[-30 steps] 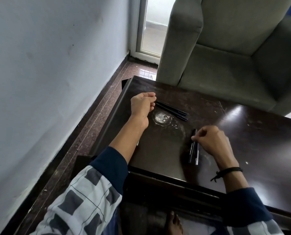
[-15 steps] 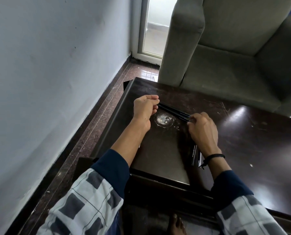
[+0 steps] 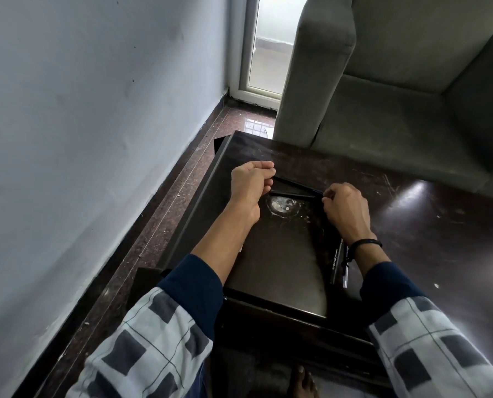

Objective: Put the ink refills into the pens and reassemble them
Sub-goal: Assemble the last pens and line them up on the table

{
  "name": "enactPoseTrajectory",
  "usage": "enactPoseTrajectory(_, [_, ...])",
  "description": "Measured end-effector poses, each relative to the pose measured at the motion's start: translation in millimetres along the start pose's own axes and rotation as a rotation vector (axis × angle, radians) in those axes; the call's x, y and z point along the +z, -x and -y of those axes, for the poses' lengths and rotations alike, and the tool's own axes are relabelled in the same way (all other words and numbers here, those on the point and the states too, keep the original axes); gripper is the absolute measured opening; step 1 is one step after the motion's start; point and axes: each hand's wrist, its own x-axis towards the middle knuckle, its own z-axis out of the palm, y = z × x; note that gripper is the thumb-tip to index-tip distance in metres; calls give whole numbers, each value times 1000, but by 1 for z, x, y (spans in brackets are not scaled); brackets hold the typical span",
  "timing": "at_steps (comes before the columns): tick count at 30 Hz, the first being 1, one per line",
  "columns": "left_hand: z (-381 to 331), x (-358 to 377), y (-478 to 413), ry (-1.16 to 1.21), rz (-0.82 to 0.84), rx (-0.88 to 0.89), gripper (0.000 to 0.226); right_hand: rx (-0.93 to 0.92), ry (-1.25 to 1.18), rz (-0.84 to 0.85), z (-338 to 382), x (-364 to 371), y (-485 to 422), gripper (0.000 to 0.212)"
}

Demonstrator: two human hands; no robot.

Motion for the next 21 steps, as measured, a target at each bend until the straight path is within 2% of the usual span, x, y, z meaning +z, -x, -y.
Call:
enactPoseTrajectory(10, [-1, -1, 0, 22, 14, -13, 17, 74, 5, -22, 6, 4, 0, 12])
enactPoseTrajectory(21, [0, -3, -3, 21, 19, -11, 17, 76, 8, -63, 16, -4, 9, 9])
